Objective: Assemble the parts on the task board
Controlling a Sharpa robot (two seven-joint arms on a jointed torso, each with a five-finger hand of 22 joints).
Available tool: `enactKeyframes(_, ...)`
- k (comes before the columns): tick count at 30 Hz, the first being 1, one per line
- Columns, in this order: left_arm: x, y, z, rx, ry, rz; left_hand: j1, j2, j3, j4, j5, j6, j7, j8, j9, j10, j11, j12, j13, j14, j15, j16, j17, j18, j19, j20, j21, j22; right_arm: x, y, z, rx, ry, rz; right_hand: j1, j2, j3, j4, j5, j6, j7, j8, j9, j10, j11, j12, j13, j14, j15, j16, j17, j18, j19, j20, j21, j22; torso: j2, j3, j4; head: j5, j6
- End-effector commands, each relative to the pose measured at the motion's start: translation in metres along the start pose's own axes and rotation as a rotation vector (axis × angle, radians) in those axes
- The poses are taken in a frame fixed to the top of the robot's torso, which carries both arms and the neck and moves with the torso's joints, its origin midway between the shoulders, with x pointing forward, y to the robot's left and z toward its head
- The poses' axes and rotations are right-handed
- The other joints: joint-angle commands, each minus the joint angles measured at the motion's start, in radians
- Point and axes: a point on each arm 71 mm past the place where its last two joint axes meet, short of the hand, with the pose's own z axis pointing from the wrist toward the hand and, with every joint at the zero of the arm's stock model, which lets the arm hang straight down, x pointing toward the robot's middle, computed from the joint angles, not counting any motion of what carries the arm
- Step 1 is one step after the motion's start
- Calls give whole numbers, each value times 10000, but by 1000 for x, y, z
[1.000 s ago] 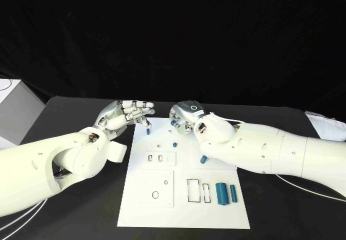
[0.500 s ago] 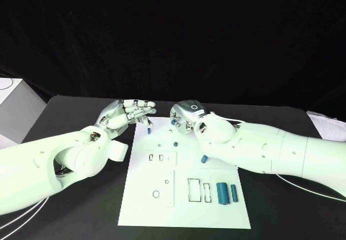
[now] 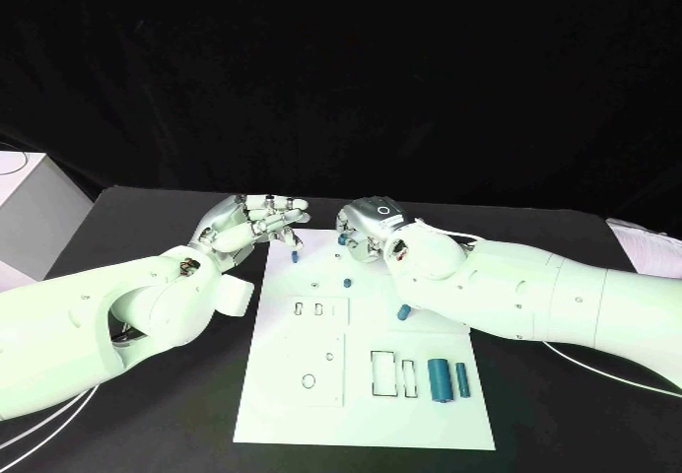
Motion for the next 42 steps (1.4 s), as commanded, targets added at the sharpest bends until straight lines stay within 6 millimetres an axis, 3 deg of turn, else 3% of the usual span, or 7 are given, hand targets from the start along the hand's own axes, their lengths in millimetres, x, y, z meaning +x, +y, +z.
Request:
enactKeyframes(1,2,-1,1,58,181,-98,-16,47,50,-27,38,-71,28,-43,15,-56,-3,-64,-4,-71,19,55,14,96,-69,-2,37,9,2,0,0,-197,294,-46,-218,-441,-22,77,-250,-338,53,-256,-102,-635,139,-31,-160,-213,80,-458,-721,268,-398,96,-739,-927,-2,0,-1,-12,-12)
enactKeyframes(13,0,-2,0,49,128,-68,-22,50,55,-30,37,-77,29,-45,16,-64,-1,-62,-3,-82,22,58,13,96,-91,2,55,23,-3,-12,-13,-79,197,73,194,-429,-894,127,-257,-766,6,-656,-263,-1607,155,7,-154,-427,81,-1364,-2044,564,-871,98,-2319,-2647,-16,12,-9,13,-24)
enactKeyframes(17,-2,-2,0,49,78,-43,-22,50,55,-30,37,-77,29,-45,16,-64,-1,-62,-3,-82,22,58,13,96,-91,2,55,23,-15,-26,-26,137,-494,296,207,-453,-629,198,490,-450,39,-598,-272,-789,120,164,-102,-222,43,-1146,-1770,427,-408,70,-1896,-2061,-62,24,-72,45,16)
enactKeyframes(29,-11,0,1,65,-67,35,-15,58,66,-41,38,-78,27,-44,18,-66,-3,-58,-2,-92,22,63,11,98,-111,4,75,38,-41,-88,-59,1022,469,3294,-206,-750,-953,460,414,-38,-207,-468,-158,1635,-369,1154,672,226,-301,245,129,197,111,-219,-910,-751,-257,69,-225,-43,85)
enactKeyframes(33,-13,1,2,64,-112,58,-16,53,67,-48,37,-81,23,-44,19,-68,-4,-56,-1,-97,23,66,10,98,-124,5,88,48,-42,-106,-66,1338,1004,3736,159,-571,-2522,556,789,-344,-365,-575,-150,670,-650,4894,4374,293,-380,711,771,69,297,-383,-482,-124,-298,106,-232,-66,94)
enactKeyframes(35,-13,1,3,61,-115,60,-16,53,67,-48,37,-81,23,-44,19,-68,-4,-56,-1,-97,23,66,10,98,-124,5,88,48,-41,-114,-68,1513,1243,3809,52,-458,-3178,982,833,-551,-248,-561,-152,748,-411,9312,8869,473,-345,1290,1816,-34,478,-315,-2,522,-295,116,-233,-68,100)
enactKeyframes(42,-11,2,4,53,-27,17,-16,53,67,-48,37,-81,23,-44,19,-68,-4,-56,-1,-97,23,66,10,98,-124,5,88,48,-32,-122,-64,1782,1904,3620,386,-242,-4258,1535,908,-948,-107,-393,-151,1953,-243,12726,12397,768,-172,2231,3765,-229,776,-154,843,1611,-282,118,-200,-106,87)
